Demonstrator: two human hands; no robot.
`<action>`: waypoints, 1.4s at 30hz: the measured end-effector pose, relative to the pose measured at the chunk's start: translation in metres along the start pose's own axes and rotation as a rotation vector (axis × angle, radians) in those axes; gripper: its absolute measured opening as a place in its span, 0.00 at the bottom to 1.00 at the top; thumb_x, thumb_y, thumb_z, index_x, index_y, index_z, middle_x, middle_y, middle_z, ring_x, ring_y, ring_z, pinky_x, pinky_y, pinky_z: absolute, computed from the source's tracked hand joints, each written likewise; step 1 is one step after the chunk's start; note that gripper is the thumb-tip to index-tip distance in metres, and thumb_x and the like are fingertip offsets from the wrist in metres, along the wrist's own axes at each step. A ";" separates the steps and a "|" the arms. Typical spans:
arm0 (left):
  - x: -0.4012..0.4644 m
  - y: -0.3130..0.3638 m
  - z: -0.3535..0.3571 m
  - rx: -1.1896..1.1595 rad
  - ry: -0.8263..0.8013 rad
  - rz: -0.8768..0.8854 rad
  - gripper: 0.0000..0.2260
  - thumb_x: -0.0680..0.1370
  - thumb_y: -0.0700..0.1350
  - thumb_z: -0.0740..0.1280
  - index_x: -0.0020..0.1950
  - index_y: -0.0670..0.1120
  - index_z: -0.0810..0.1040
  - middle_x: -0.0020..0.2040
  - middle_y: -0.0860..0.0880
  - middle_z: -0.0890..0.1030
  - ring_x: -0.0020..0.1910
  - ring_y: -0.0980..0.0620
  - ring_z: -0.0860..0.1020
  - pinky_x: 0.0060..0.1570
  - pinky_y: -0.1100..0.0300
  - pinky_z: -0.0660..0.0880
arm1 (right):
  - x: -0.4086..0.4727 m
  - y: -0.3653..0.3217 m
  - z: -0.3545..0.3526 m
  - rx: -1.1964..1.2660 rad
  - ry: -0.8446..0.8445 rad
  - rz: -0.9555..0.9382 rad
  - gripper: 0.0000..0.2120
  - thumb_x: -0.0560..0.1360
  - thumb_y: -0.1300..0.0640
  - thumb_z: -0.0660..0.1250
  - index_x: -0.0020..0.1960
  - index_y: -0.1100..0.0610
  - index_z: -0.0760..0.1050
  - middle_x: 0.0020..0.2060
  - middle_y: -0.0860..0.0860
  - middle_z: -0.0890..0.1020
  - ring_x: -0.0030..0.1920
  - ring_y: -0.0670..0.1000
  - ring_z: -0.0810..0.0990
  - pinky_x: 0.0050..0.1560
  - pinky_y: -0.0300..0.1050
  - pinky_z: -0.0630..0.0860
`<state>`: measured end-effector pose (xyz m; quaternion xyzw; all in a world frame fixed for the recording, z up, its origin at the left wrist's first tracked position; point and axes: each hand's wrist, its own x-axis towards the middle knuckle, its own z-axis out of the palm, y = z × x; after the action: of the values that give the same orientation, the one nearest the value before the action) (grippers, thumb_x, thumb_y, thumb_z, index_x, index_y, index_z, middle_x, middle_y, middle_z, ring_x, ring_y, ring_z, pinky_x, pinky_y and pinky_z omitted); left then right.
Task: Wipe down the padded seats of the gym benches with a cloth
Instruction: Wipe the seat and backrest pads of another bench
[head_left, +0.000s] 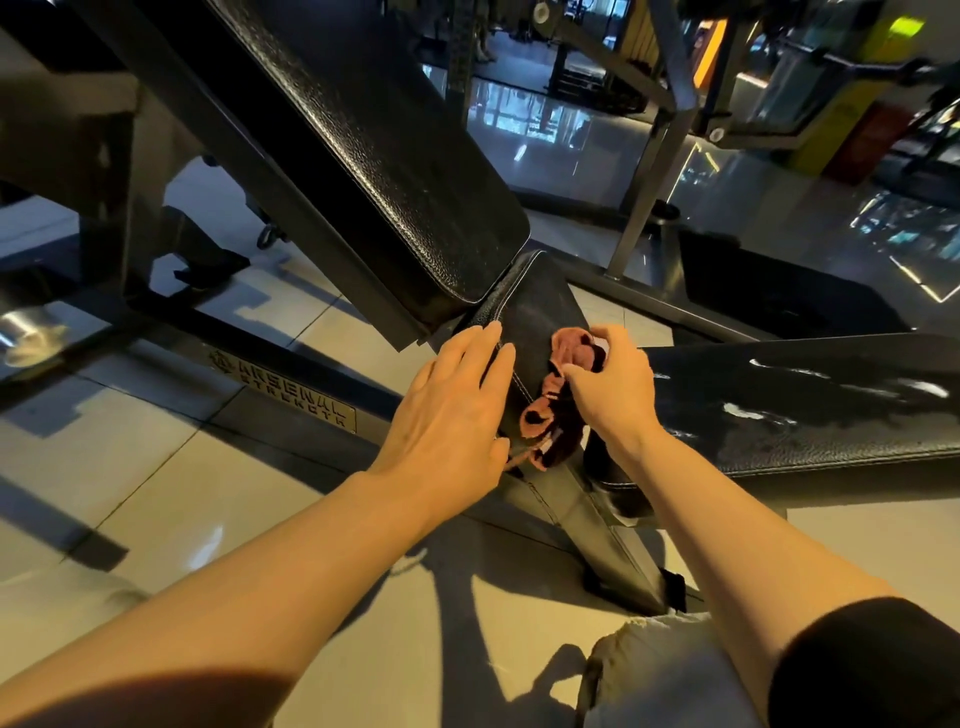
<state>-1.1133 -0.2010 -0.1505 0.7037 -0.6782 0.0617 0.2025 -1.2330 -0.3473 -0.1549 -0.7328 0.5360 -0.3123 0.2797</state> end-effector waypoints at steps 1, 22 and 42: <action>0.001 0.000 0.000 0.010 0.003 0.000 0.36 0.78 0.51 0.66 0.79 0.43 0.50 0.79 0.45 0.48 0.78 0.47 0.45 0.76 0.53 0.50 | -0.001 -0.004 0.001 0.048 0.001 -0.017 0.21 0.74 0.56 0.70 0.64 0.48 0.70 0.61 0.54 0.74 0.57 0.51 0.76 0.57 0.50 0.78; 0.045 -0.013 0.009 0.257 0.193 -0.030 0.27 0.75 0.55 0.63 0.69 0.41 0.72 0.70 0.42 0.71 0.75 0.44 0.60 0.73 0.37 0.44 | 0.018 -0.024 0.006 0.017 -0.064 -0.356 0.23 0.77 0.60 0.67 0.70 0.47 0.71 0.60 0.45 0.68 0.59 0.41 0.66 0.52 0.24 0.63; 0.064 0.001 0.030 0.264 0.252 -0.126 0.23 0.73 0.53 0.60 0.64 0.44 0.76 0.64 0.45 0.74 0.70 0.47 0.68 0.69 0.33 0.34 | 0.053 -0.011 0.005 0.030 0.003 -0.079 0.19 0.78 0.59 0.66 0.68 0.51 0.73 0.62 0.53 0.70 0.56 0.47 0.70 0.55 0.36 0.63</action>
<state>-1.1149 -0.2717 -0.1548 0.7520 -0.5880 0.2251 0.1952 -1.2101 -0.3943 -0.1419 -0.7487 0.5024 -0.3321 0.2772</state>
